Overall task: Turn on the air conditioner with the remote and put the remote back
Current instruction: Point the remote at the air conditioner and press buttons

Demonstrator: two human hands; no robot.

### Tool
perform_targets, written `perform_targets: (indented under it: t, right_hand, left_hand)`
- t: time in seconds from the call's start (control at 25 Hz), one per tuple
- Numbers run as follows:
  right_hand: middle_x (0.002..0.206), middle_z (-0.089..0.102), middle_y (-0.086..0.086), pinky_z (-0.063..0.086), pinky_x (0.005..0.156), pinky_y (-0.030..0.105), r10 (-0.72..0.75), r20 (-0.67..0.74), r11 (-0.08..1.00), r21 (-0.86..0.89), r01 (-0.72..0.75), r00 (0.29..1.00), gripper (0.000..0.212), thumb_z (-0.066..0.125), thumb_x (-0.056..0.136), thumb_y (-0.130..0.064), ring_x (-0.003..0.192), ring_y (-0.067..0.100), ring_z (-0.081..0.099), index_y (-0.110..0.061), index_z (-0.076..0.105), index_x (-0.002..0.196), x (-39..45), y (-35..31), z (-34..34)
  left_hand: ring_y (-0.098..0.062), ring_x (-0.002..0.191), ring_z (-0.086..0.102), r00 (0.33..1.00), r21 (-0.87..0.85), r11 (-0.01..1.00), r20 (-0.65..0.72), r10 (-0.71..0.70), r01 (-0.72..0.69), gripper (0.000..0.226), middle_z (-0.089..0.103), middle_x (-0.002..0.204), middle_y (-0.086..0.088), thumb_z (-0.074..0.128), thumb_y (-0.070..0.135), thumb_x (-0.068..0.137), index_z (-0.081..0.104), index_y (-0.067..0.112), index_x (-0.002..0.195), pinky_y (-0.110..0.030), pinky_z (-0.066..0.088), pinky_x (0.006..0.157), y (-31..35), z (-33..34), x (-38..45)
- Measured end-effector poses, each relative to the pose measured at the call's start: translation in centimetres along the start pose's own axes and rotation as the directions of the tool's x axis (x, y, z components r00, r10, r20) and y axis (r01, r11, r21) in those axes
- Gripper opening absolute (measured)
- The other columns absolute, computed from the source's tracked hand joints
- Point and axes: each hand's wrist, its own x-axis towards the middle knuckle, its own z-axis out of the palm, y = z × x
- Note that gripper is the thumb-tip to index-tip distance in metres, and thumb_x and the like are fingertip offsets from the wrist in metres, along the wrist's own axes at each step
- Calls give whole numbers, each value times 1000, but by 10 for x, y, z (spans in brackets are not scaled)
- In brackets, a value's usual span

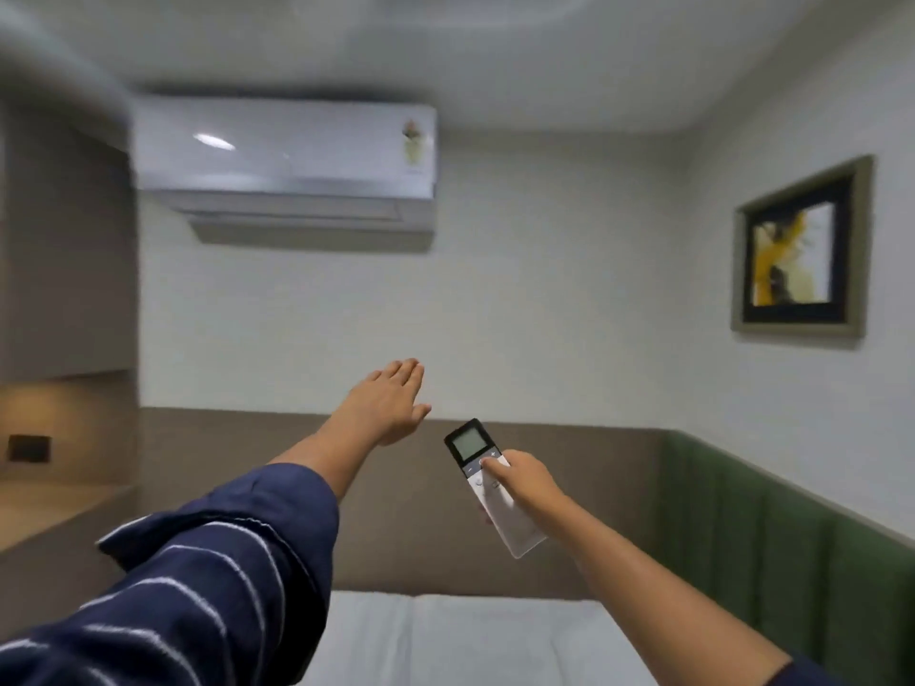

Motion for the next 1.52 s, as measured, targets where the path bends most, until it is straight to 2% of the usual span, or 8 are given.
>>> perform_targets:
  t: [0.08,0.16,0.32,0.44,0.64,0.76,1.08,1.52]
  right_hand:
    - [73,70,21,55,56,32,0,69,989,147,-10,998,22,52,79,-28,54,33,69,-7,57,79,26,-55,35]
    - [65,70,19,54,54,27,37,122,963,260,-67,992,28,51,85,-32,47,29,66,-5,60,82,45,-108,69]
    - [66,71,18,52,51,24,78,198,911,385,-151,977,36,52,89,-39,48,27,66,-5,60,93,69,-188,118]
    - [73,69,20,52,51,25,35,206,885,448,-126,978,32,50,90,-31,53,28,66,-2,60,99,83,-231,144]
    - [77,69,21,51,56,27,-25,224,854,511,-95,974,21,44,86,-17,59,30,66,-4,57,95,100,-278,175]
    - [78,67,22,51,57,29,-34,219,841,533,-90,975,17,42,82,-10,60,31,65,-4,55,92,106,-290,195]
    - [72,69,21,53,52,27,-4,166,848,524,-85,986,16,46,84,-11,56,30,66,-3,56,94,128,-288,208]
    - [79,68,22,55,60,32,-85,103,864,504,22,991,18,45,85,-11,64,32,66,-3,59,93,147,-293,203]
  left_hand:
    - [-21,152,5,996,34,995,-22,-91,92,66,1,165,-6,23,41,102,2,8,155,-35,10,123,-55,-32,-6]
    - [-21,152,4,985,79,982,-58,-165,169,66,0,165,-6,22,41,102,1,9,155,-36,9,123,-105,-60,-11]
    - [-21,152,3,962,122,958,-118,-247,261,66,-1,164,-7,22,42,102,0,8,155,-36,9,123,-180,-106,-14]
    - [-20,152,1,957,213,936,-127,-260,282,67,-3,164,-6,21,43,102,-2,9,155,-35,8,124,-230,-133,-17]
    - [-22,152,3,942,289,899,-162,-293,330,68,-2,164,-8,21,43,102,-2,7,154,-37,9,124,-303,-158,-28]
    - [-21,152,3,950,294,905,-150,-275,309,68,-1,164,-8,21,43,102,-2,7,155,-36,9,124,-322,-150,-29]
    - [-20,152,3,958,241,936,-193,-212,256,67,0,164,-7,21,43,102,-1,8,155,-36,9,124,-338,-131,-2]
    - [-22,152,3,954,187,948,-204,-219,258,68,0,164,-8,21,45,101,-1,8,154,-37,10,123,-335,-113,9]
